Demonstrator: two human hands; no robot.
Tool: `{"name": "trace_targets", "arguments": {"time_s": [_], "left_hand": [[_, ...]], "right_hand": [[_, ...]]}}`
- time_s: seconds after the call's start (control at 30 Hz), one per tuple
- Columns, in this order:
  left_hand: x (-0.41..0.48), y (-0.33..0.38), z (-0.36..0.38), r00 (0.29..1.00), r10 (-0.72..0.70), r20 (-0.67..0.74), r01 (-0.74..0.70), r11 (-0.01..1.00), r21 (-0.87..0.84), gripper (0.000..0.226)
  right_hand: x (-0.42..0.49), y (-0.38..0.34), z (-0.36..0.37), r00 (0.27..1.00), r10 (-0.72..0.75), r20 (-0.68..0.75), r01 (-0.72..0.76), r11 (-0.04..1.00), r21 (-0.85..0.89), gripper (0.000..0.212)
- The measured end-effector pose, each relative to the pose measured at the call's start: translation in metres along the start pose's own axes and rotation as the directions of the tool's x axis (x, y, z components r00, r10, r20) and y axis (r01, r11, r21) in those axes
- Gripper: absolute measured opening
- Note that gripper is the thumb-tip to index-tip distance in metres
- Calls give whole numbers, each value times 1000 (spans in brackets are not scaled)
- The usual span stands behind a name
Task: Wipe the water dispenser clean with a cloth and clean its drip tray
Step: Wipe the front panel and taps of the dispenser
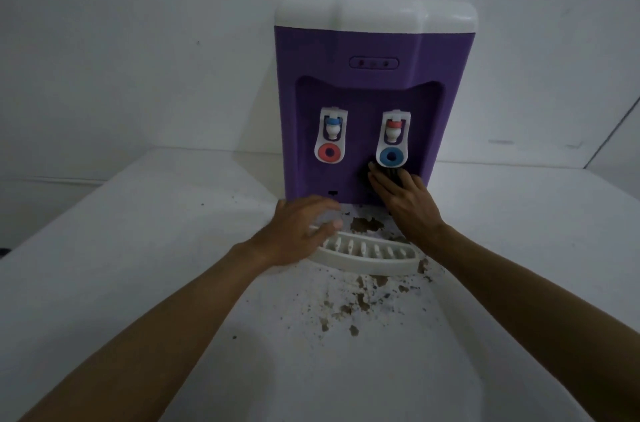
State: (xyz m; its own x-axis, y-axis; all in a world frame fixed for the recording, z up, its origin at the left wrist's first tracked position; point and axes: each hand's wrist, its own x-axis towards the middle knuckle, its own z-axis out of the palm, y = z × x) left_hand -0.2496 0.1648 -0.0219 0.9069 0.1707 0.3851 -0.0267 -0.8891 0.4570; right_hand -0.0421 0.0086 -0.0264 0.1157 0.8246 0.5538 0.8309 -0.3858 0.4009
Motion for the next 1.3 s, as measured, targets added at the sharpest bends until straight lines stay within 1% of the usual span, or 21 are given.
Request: {"name": "trace_targets", "arguments": {"time_s": [0.07,0.13,0.2,0.3,0.43,0.5,0.67,0.7,0.77,0.8,0.87,0.97,1.07,1.17,1.3], "left_hand": [[3,-14,-5,981,-66,-181,61,998,-31,42],[7,-26,-11,944,-143,-296,134,990,-53,39],[9,-34,-14,914,-198,-354,178,980,-89,36],[13,-44,-14,885,-223,-408,191,975,-117,38],[17,-53,-7,868,-238,-435,178,968,-175,37],[18,-55,-6,857,-250,-450,183,965,-189,36],[15,-55,-9,870,-211,-445,160,976,-151,38],[14,-56,-9,868,-209,-450,160,977,-144,37],[15,-58,-11,861,-207,-464,164,978,-132,36],[16,-58,-12,861,-202,-467,162,979,-124,35],[17,-59,-14,867,-186,-462,155,982,-105,34],[16,-64,-15,879,-150,-453,129,989,-76,35],[16,-65,-13,868,-164,-469,136,986,-92,34],[17,-62,-11,868,-180,-463,142,983,-116,34],[16,-61,-13,872,-164,-461,127,986,-111,35]], "right_hand": [[9,-6,4,1000,-31,3,31,999,18,83],[19,-11,10,998,-66,-4,66,998,21,83],[27,-11,15,992,-118,-32,119,993,19,82],[38,-9,20,969,-233,-87,233,972,-10,75],[52,-15,26,947,-294,-128,293,956,-28,69],[63,-26,28,934,-336,-123,335,942,-30,64],[78,-40,26,863,-496,-97,489,868,-84,60],[78,-39,27,842,-535,-75,529,844,-86,59],[77,-38,28,810,-586,14,585,807,-85,60],[76,-36,28,808,-587,51,589,804,-78,61],[73,-29,26,818,-572,61,575,814,-84,60],[64,-17,21,831,-557,11,556,828,-71,53],[64,-26,24,844,-534,-43,530,844,-82,49],[75,-42,30,851,-524,-34,519,849,-102,49],[74,-42,28,877,-480,-31,472,870,-143,52]]}}
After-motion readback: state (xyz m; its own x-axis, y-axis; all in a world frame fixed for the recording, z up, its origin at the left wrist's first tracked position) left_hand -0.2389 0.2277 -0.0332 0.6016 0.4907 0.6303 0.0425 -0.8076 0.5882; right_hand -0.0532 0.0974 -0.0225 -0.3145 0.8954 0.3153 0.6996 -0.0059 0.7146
